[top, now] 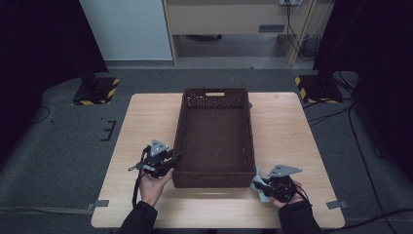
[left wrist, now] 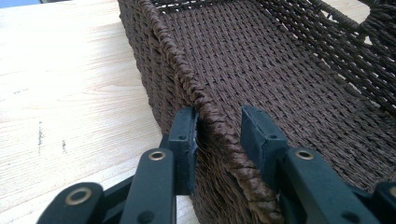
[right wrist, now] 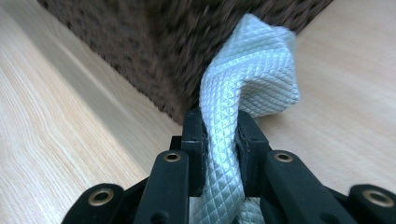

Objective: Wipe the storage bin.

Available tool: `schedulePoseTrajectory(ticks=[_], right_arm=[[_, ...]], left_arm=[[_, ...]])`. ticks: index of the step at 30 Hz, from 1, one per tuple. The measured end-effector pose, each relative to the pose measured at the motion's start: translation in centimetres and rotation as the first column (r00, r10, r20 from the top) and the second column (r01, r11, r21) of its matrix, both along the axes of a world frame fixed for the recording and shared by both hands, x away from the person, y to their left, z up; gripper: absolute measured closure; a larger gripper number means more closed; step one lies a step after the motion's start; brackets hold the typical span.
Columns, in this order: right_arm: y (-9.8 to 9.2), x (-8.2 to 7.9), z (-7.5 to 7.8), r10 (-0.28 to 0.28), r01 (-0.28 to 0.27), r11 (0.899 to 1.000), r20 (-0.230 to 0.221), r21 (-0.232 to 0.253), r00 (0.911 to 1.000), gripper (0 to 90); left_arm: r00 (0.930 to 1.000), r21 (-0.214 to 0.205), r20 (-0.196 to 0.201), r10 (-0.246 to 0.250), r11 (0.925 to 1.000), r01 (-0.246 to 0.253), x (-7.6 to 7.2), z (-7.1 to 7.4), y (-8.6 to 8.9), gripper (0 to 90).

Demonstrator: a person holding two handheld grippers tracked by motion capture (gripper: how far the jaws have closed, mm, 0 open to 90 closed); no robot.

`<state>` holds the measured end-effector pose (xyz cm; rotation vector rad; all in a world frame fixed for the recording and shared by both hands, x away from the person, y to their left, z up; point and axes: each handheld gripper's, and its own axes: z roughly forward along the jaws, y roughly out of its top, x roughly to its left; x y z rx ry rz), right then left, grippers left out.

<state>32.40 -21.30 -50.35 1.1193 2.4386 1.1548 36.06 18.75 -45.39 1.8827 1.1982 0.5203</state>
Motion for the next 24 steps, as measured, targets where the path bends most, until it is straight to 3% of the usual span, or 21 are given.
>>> schedulePoseTrajectory(ticks=[2,4,7,8,18,24], right_arm=[[-0.7,-0.4,1.3,-0.013,0.007,0.997,0.078,0.078,0.9969,77.3],[-1.4,-1.0,2.7,-0.022,-0.002,0.988,0.156,0.157,0.9876,77.3],[-1.7,-2.1,4.1,-0.023,-0.026,0.976,0.222,0.217,0.9748,77.3],[-1.7,-2.4,4.2,-0.016,-0.037,0.972,0.223,0.232,0.9746,77.3],[-1.3,-2.6,2.8,-0.010,-0.018,0.981,0.142,0.192,0.9899,77.4],[-0.3,-2.3,1.4,0.019,-0.024,0.996,0.060,0.086,0.9980,77.5]], left_arm=[[1.0000,-0.002,-0.001,0.000,1.0000,0.000,0.0,0.0,0.0,65.6],[1.0000,-0.003,-0.001,0.000,1.0000,0.000,0.0,0.0,0.0,65.3],[1.0000,-0.002,-0.003,0.000,1.0000,0.000,0.0,0.0,0.0,65.1],[1.0000,-0.001,-0.002,0.001,1.0000,-0.001,0.0,0.0,0.0,64.8],[1.0000,-0.007,-0.001,0.001,1.0000,-0.001,0.0,-0.1,0.1,63.6],[1.0000,-0.010,-0.001,0.003,0.9999,-0.003,0.0,-0.1,0.1,63.0]])
